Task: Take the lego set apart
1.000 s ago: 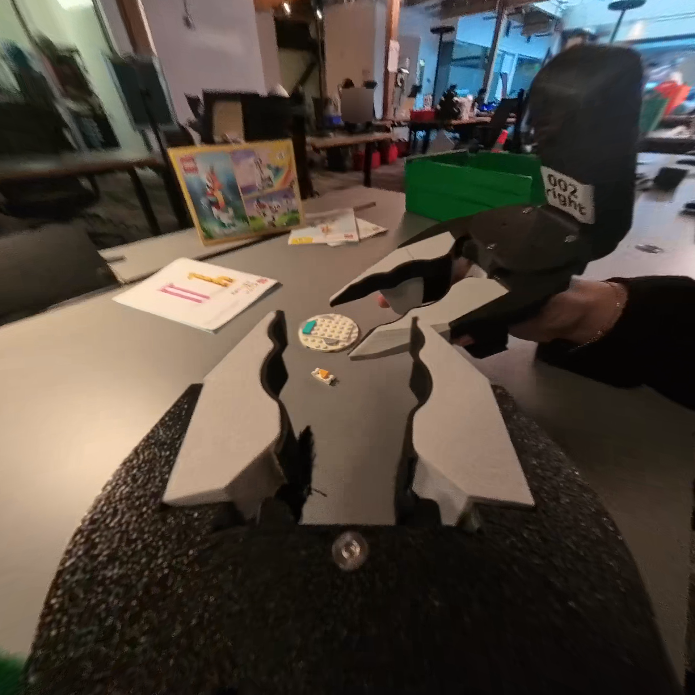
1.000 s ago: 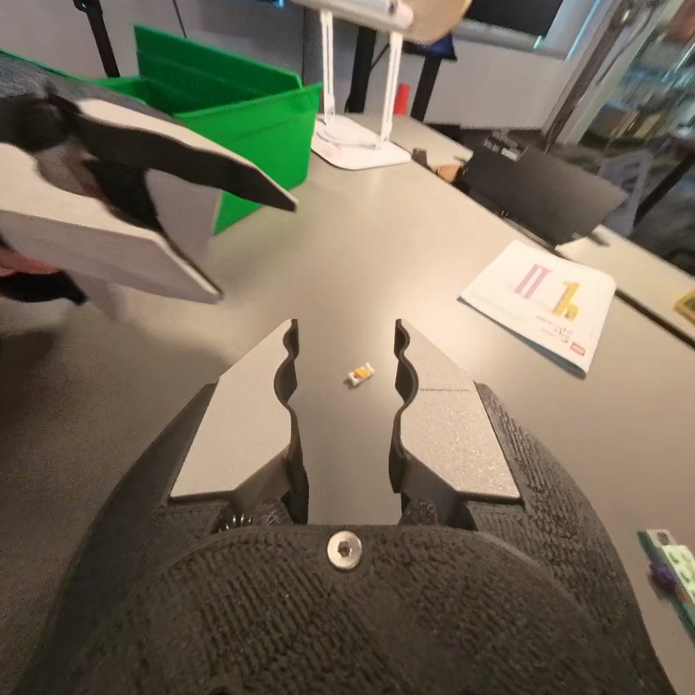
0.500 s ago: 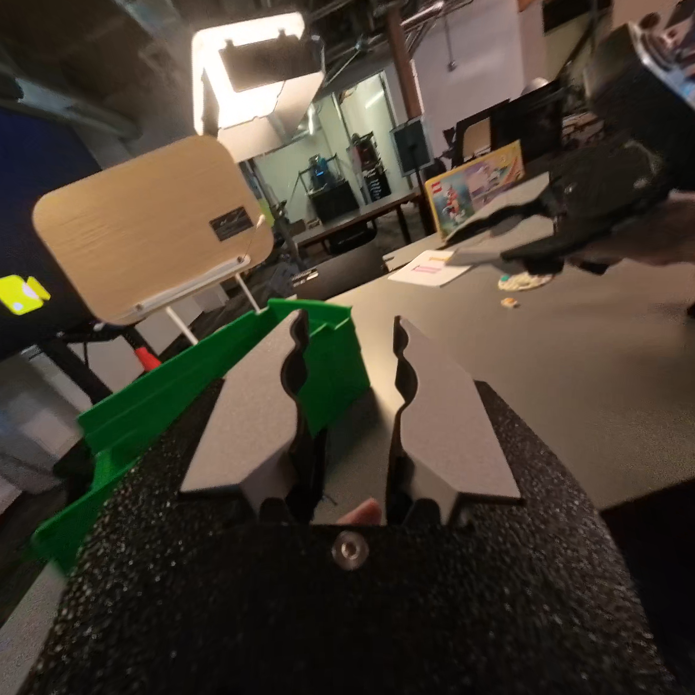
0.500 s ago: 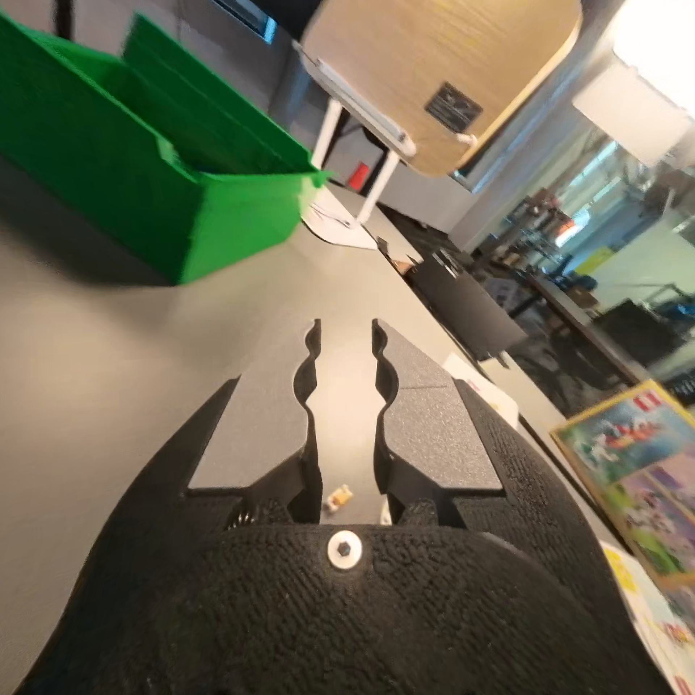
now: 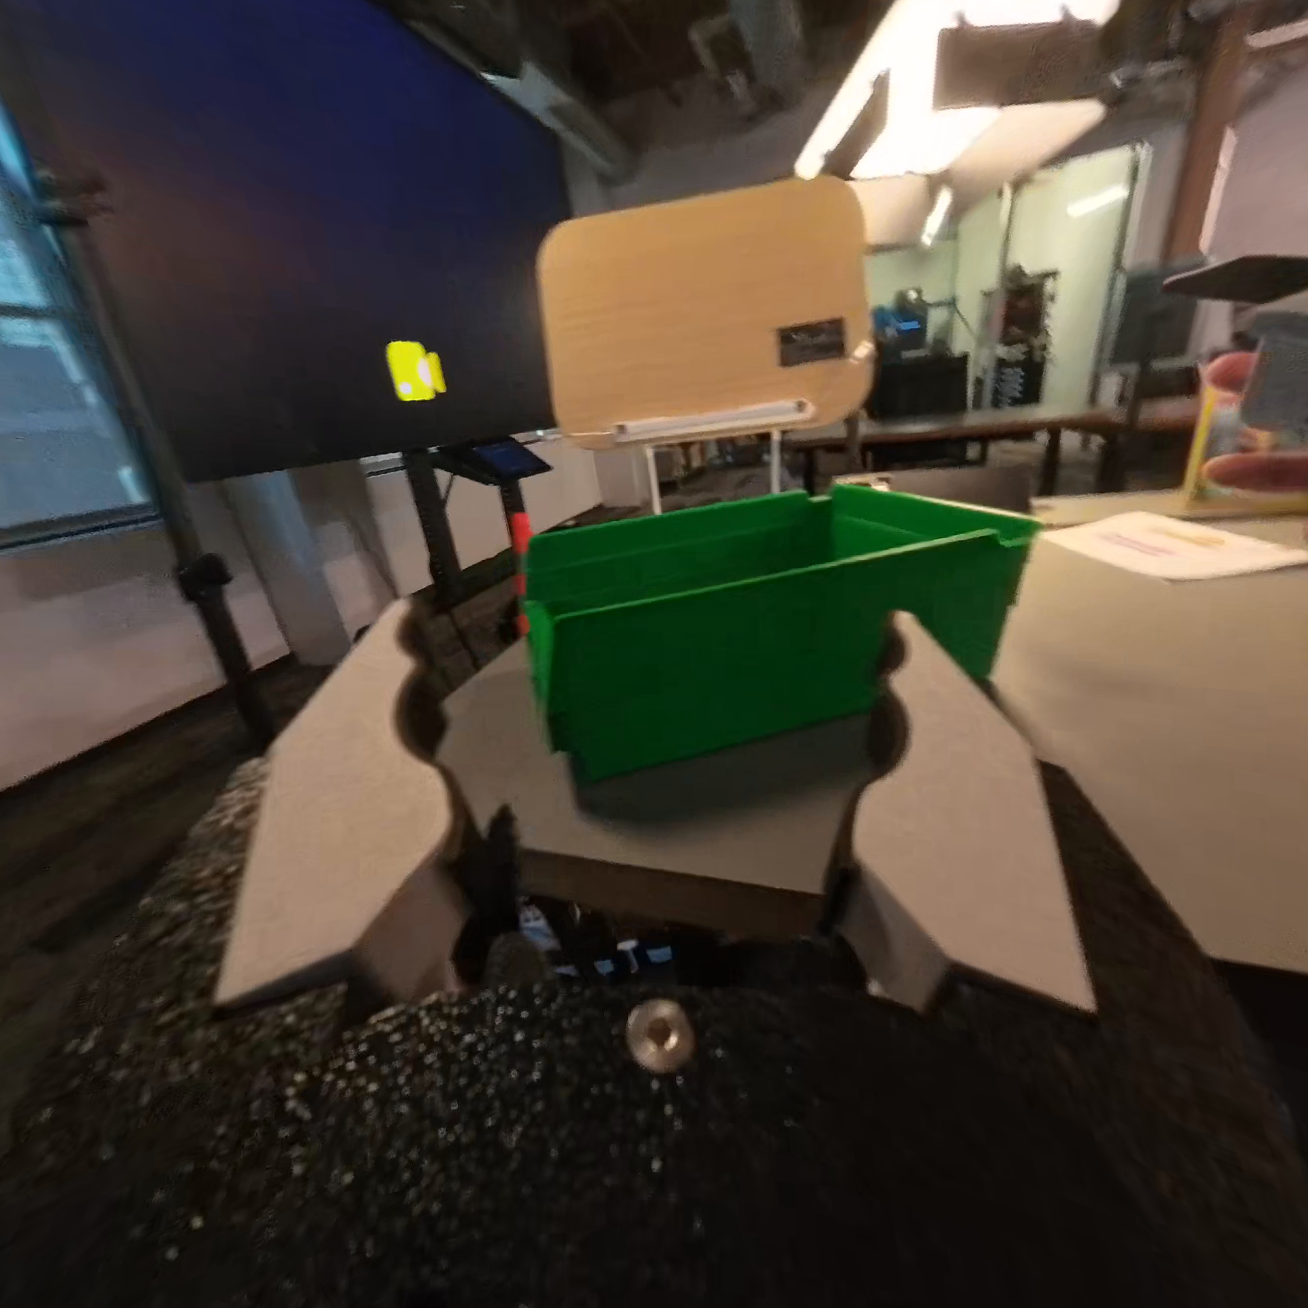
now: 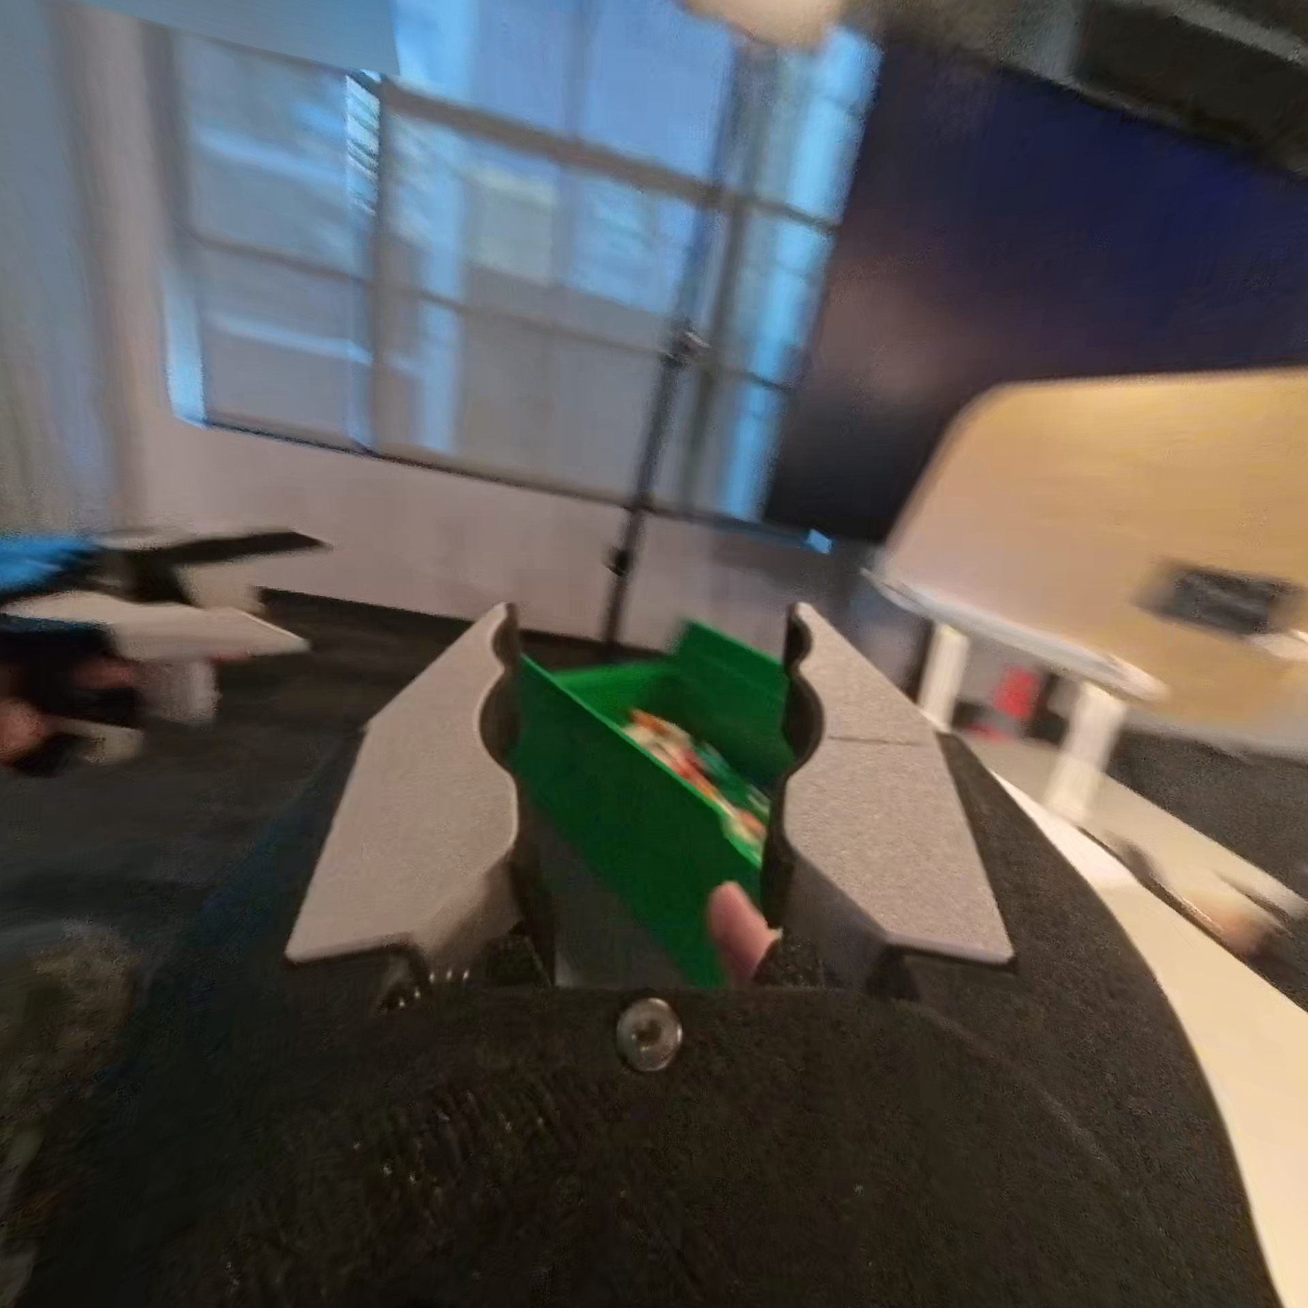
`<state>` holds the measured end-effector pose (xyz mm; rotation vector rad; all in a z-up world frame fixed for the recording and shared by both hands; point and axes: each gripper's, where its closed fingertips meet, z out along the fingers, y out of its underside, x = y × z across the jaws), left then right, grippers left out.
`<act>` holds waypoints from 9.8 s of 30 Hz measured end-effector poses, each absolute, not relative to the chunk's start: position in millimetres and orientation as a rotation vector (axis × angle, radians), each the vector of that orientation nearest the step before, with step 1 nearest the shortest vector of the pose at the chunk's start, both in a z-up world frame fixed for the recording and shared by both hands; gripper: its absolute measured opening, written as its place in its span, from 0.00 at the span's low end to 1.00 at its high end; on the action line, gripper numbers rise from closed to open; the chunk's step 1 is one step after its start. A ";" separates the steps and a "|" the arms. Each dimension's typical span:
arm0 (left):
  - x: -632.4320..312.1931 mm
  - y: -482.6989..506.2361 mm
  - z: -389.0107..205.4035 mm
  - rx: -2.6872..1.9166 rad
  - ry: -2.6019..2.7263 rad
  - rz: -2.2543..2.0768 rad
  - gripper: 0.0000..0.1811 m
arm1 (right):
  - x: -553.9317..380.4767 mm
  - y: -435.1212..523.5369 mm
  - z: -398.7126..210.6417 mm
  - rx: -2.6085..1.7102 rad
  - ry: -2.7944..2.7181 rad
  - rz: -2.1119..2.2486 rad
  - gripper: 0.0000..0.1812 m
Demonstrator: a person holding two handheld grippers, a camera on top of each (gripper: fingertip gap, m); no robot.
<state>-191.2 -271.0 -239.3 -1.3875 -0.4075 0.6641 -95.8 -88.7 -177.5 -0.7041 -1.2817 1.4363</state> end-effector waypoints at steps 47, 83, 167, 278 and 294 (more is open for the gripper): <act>-768.0 -873.9 41.9 -1.212 -0.968 1.039 0.73 | -726.9 -664.0 11.7 -0.783 -1.674 1.775 0.37; -1099.8 -469.6 -140.2 -1.667 0.469 -0.759 0.32 | -1040.7 -394.2 -147.2 -1.659 -0.669 0.575 0.13; -289.4 924.2 -199.4 -0.681 2.136 -1.723 0.00 | -326.6 718.5 -244.5 -1.373 1.528 -0.983 0.02; -112.4 538.5 -86.2 2.231 2.415 -2.235 0.00 | -293.2 565.3 -249.4 0.178 2.944 -1.990 0.00; -190.2 656.1 -127.6 2.070 2.503 -2.047 0.00 | -329.8 692.8 -254.3 0.141 2.741 -1.853 0.00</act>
